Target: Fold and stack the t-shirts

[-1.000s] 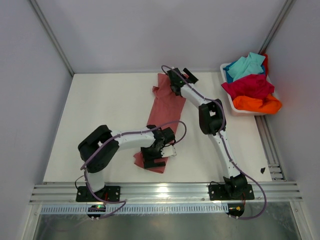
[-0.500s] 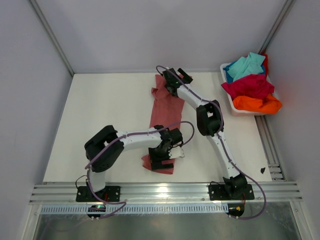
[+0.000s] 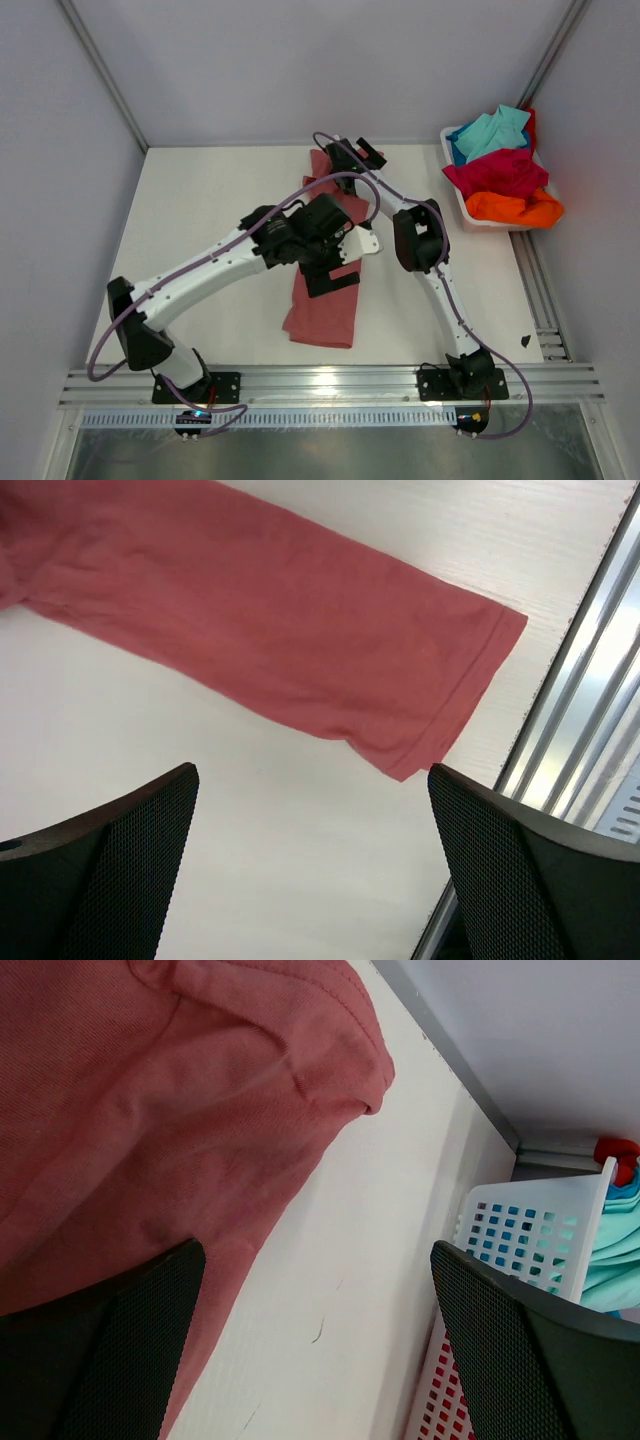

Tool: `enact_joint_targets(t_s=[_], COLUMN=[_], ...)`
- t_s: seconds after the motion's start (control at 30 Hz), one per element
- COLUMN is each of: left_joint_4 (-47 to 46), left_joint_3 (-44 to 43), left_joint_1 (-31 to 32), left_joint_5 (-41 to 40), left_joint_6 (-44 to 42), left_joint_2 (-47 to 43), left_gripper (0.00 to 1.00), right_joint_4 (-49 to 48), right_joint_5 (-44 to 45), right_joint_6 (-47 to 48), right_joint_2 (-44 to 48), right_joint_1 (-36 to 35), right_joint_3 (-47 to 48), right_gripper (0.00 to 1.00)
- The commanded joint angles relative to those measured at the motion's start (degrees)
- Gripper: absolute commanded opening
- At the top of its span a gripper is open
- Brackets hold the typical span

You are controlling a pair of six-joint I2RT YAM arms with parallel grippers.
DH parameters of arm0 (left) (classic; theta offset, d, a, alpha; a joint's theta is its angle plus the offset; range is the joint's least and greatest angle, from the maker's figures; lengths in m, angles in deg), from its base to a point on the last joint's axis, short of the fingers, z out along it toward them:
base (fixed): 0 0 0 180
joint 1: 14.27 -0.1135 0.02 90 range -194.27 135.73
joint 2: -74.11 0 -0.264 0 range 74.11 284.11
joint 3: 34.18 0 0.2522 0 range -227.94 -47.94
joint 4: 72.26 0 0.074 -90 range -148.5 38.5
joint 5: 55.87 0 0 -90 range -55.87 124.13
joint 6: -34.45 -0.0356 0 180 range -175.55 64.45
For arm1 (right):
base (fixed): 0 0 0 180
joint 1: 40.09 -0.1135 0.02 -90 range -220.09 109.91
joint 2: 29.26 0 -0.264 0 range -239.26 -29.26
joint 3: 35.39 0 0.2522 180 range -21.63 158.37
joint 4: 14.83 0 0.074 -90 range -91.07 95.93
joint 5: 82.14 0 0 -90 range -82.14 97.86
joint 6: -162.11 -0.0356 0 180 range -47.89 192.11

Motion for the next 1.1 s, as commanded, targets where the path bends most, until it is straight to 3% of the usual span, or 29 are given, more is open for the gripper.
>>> enact_joint_targets(t_s=[0.0,0.3,0.53,0.73,1.07], left_joint_4=[3.4,-13.2,-19.5,-20.9,-22.2], left_joint_3=[-0.9,9.9,15.5,18.6,22.6], left_joint_1=[-1.6,-14.9,-20.7,-22.3,-22.3], left_joint_5=[-5.4,-5.3,-5.3,0.7,1.3], left_joint_6=[0.2,4.3,2.7,3.8,4.6], left_joint_2=[-4.0,-11.3,-10.6,-7.8,-7.3], left_gripper=[0.99,0.99,0.99,0.99,0.99], right_joint_4=[0.5,1.3,2.9,4.8,7.0], right_joint_5=[1.2,-1.9,-5.0,-5.3,-6.5], right_joint_6=[-3.0,-7.1,-7.6,-8.4,-10.1], right_joint_2=[4.7,13.4,15.9,12.6,5.9], right_joint_1=[0.3,0.3,0.3,0.2,0.2], right_joint_3=[0.6,-10.8,-11.4,-8.1,-2.4], right_gripper=[0.99,0.99,0.99,0.99,0.99])
